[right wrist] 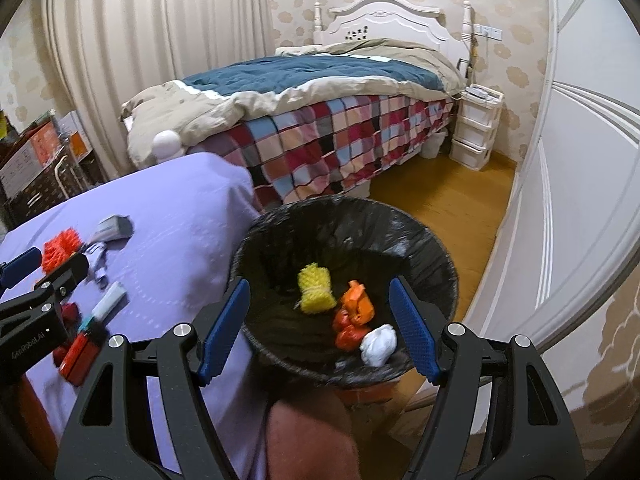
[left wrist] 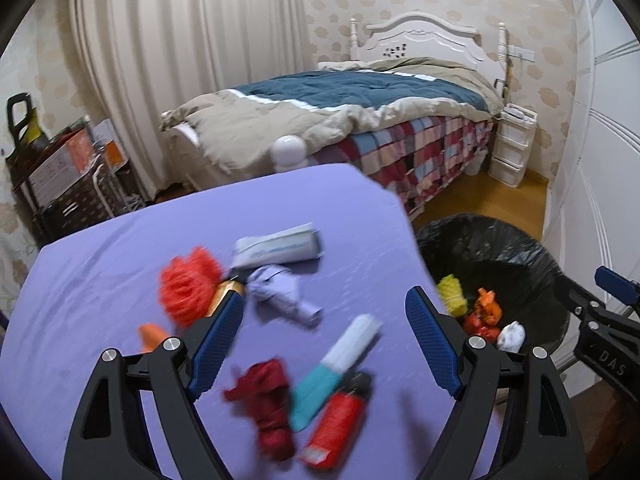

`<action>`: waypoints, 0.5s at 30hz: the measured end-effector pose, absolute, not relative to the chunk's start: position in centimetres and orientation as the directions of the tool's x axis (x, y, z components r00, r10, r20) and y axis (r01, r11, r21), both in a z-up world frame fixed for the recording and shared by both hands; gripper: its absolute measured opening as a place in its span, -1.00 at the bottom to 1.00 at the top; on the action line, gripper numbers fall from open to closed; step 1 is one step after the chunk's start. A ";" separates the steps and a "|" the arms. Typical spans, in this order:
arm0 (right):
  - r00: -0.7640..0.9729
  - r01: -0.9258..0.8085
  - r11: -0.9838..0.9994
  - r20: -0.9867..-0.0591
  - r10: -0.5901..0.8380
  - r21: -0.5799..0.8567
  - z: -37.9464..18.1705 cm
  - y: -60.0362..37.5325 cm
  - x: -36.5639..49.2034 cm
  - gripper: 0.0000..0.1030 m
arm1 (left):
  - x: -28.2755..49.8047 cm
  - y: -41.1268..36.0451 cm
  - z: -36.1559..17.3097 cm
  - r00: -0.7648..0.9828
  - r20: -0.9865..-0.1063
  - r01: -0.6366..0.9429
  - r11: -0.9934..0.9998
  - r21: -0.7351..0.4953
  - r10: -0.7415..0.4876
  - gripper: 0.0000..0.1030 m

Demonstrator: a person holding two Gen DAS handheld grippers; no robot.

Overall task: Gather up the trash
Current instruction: 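Return to the table and grasp the red ribbon with the left gripper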

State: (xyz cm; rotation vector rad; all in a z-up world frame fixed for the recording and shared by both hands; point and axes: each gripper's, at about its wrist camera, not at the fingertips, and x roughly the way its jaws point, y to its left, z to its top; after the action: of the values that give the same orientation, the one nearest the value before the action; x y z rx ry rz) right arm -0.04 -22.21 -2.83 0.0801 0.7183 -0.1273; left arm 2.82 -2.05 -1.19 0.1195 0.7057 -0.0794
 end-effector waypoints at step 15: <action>0.730 0.036 0.999 -0.683 -0.010 0.024 -3.9 -17.2 -0.7 0.37 | 1.1 3.6 -4.3 0.703 -0.709 0.010 0.996 0.093 0.060 0.57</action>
State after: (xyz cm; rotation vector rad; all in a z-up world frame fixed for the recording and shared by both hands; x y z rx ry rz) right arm -0.68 -17.23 -3.87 0.0362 0.7520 -0.0251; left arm 1.13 3.64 -4.27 0.0922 0.7917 0.0278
